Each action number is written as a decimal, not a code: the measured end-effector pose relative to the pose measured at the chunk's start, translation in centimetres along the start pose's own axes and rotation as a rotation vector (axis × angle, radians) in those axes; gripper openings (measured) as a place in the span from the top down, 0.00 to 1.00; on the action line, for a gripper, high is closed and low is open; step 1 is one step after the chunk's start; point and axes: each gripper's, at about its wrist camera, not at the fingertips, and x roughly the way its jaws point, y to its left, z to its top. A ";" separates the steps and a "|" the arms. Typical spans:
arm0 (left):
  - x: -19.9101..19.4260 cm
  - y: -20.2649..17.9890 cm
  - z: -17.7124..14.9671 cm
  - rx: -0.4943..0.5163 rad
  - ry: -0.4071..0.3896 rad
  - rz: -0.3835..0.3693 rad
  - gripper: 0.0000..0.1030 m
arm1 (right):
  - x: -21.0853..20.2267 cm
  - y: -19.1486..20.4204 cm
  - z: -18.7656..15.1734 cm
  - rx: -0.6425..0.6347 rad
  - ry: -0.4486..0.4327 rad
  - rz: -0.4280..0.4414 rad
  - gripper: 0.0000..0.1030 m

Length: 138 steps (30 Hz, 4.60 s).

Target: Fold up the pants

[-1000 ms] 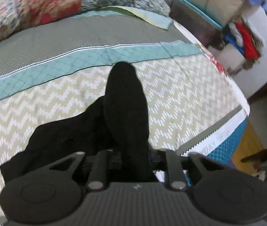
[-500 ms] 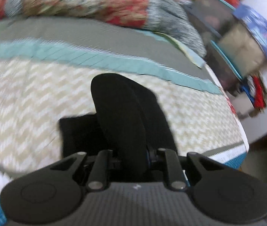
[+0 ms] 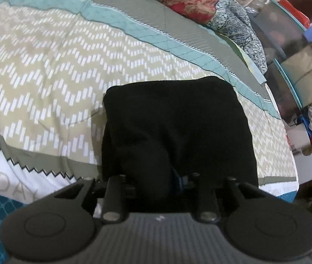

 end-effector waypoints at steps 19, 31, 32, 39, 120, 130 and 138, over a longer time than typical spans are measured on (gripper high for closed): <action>1.2 -0.6 -1.1 0.040 -0.015 0.036 0.52 | -1.3 -6.2 -3.7 0.359 0.046 -0.136 0.69; -5.4 -0.8 -1.9 -0.016 -0.153 -0.017 0.28 | -3.3 -7.3 -1.1 0.388 -0.065 -0.104 0.62; -5.7 -0.9 -2.0 -0.014 -0.158 -0.028 0.28 | -3.3 -7.4 -1.0 0.399 -0.069 -0.092 0.62; -5.9 -3.0 -3.1 0.049 -0.167 -0.107 0.30 | -2.5 -7.5 -1.3 0.446 -0.042 -0.050 0.62; -2.2 -0.9 -5.8 0.078 -0.062 -0.052 0.60 | 14.1 -11.3 4.1 0.521 0.357 0.037 1.00; -2.6 -0.7 -6.0 0.058 -0.051 -0.052 0.61 | 9.6 -10.9 4.3 0.531 0.232 0.060 0.81; -4.0 -1.2 -6.4 0.071 -0.079 -0.051 0.56 | 3.5 -12.0 2.1 0.615 0.105 0.061 0.68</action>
